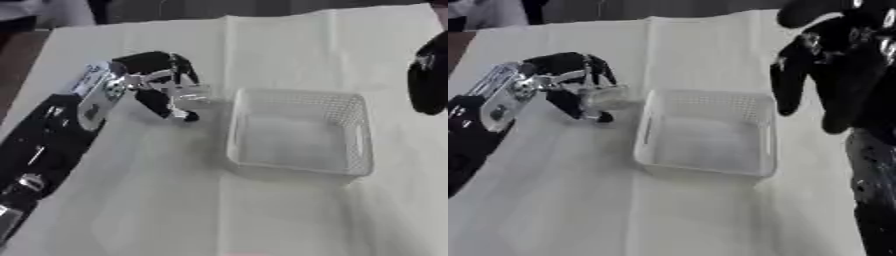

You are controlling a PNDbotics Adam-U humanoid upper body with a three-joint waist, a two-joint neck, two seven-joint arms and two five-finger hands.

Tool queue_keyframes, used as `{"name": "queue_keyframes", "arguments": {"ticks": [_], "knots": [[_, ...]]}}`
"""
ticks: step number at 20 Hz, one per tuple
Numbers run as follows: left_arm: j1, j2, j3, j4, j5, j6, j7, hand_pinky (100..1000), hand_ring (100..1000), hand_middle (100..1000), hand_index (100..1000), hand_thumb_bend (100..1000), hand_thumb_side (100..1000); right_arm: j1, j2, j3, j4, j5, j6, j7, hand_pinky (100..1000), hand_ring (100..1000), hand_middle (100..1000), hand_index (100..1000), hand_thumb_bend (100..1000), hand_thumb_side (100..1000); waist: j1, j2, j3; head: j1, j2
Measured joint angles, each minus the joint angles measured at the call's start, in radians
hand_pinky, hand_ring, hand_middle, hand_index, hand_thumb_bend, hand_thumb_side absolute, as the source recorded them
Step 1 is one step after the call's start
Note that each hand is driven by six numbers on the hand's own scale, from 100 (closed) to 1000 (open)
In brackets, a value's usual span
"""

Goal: Pick up objects on the table and place them in the box.

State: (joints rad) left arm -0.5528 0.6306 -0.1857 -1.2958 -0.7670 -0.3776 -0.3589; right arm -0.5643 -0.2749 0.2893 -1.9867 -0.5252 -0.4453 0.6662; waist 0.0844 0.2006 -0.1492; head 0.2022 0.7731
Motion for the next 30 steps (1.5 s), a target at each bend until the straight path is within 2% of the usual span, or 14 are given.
{"name": "queue_keyframes", "arguments": {"ticks": [11, 14, 15, 16, 21, 22, 23, 24, 25, 26, 27, 28, 29, 30], "knots": [[0.015, -0.026, -0.007, 0.035, -0.045, -0.015, 0.036, 446, 623, 709, 778, 446, 747, -0.008, 0.000, 0.000, 0.000, -0.003, 0.000, 0.000, 230, 384, 771, 442, 100, 890, 0.000, 0.004, -0.003, 0.000, 0.000], [0.015, -0.026, -0.007, 0.042, -0.061, -0.021, 0.043, 457, 627, 716, 783, 480, 736, -0.008, 0.000, 0.000, 0.000, -0.003, 0.000, 0.000, 230, 384, 771, 441, 100, 890, 0.001, 0.004, -0.004, 0.000, 0.000], [0.015, -0.026, -0.008, 0.043, -0.068, -0.024, 0.043, 460, 629, 718, 784, 539, 672, -0.008, 0.000, 0.000, 0.000, -0.003, 0.000, 0.000, 230, 384, 771, 441, 100, 894, 0.002, 0.004, -0.006, 0.000, 0.000], [0.015, -0.026, -0.010, 0.046, -0.076, -0.027, 0.041, 464, 630, 720, 786, 491, 737, -0.008, 0.000, 0.000, 0.000, -0.003, 0.000, 0.000, 230, 384, 771, 441, 100, 890, 0.003, 0.004, -0.008, 0.000, 0.000], [0.010, -0.026, -0.015, 0.060, -0.112, -0.037, 0.033, 466, 625, 715, 780, 484, 736, -0.009, 0.000, 0.001, 0.000, -0.003, 0.001, 0.001, 230, 384, 771, 441, 100, 891, 0.006, 0.004, -0.014, 0.000, 0.000], [0.008, -0.026, -0.017, 0.061, -0.121, -0.040, 0.034, 462, 614, 701, 770, 378, 678, -0.009, 0.000, 0.001, 0.000, -0.003, 0.001, 0.001, 230, 384, 771, 442, 100, 891, 0.006, 0.004, -0.014, 0.000, 0.000], [0.008, -0.026, -0.018, 0.062, -0.128, -0.042, 0.037, 462, 614, 701, 770, 378, 678, -0.009, 0.000, 0.001, 0.000, -0.003, 0.001, 0.001, 230, 384, 771, 442, 100, 891, 0.006, 0.004, -0.014, 0.000, 0.000], [0.008, -0.026, -0.018, 0.065, -0.131, -0.043, 0.041, 388, 549, 596, 708, 100, 379, -0.009, 0.000, 0.001, 0.000, -0.003, 0.001, 0.001, 229, 384, 772, 442, 100, 890, 0.006, 0.004, -0.014, 0.000, 0.000], [0.008, -0.026, -0.018, 0.067, -0.136, -0.042, 0.049, 408, 564, 615, 723, 100, 423, -0.009, 0.000, 0.001, 0.000, -0.003, 0.001, 0.001, 229, 384, 771, 442, 100, 890, 0.007, 0.004, -0.014, 0.000, 0.000], [0.008, -0.026, -0.019, 0.069, -0.137, -0.040, 0.058, 113, 337, 342, 468, 100, 184, -0.009, 0.000, 0.002, 0.000, -0.003, 0.002, 0.002, 229, 384, 772, 441, 100, 890, 0.008, 0.004, -0.014, 0.000, 0.000], [0.008, -0.026, -0.019, 0.070, -0.138, -0.039, 0.069, 113, 337, 342, 468, 100, 184, -0.009, 0.000, 0.003, 0.000, -0.003, 0.004, 0.004, 229, 384, 772, 441, 100, 890, 0.008, 0.004, -0.014, 0.000, 0.000], [0.010, -0.026, -0.020, 0.070, -0.138, -0.038, 0.081, 100, 161, 155, 296, 100, 100, -0.009, 0.000, 0.004, 0.000, -0.003, 0.004, 0.004, 229, 384, 772, 441, 100, 890, 0.009, 0.004, -0.014, 0.000, 0.000], [0.014, -0.026, -0.022, 0.070, -0.138, -0.040, 0.095, 100, 200, 195, 333, 100, 105, -0.009, 0.000, 0.006, 0.000, -0.003, 0.005, 0.005, 229, 384, 772, 440, 100, 890, 0.009, 0.004, -0.014, 0.000, 0.000], [0.017, -0.026, -0.023, 0.070, -0.138, -0.043, 0.109, 100, 115, 117, 264, 100, 100, -0.009, 0.000, 0.006, 0.000, -0.003, 0.005, 0.005, 229, 384, 772, 440, 100, 890, 0.009, 0.004, -0.014, 0.000, 0.000]]}}
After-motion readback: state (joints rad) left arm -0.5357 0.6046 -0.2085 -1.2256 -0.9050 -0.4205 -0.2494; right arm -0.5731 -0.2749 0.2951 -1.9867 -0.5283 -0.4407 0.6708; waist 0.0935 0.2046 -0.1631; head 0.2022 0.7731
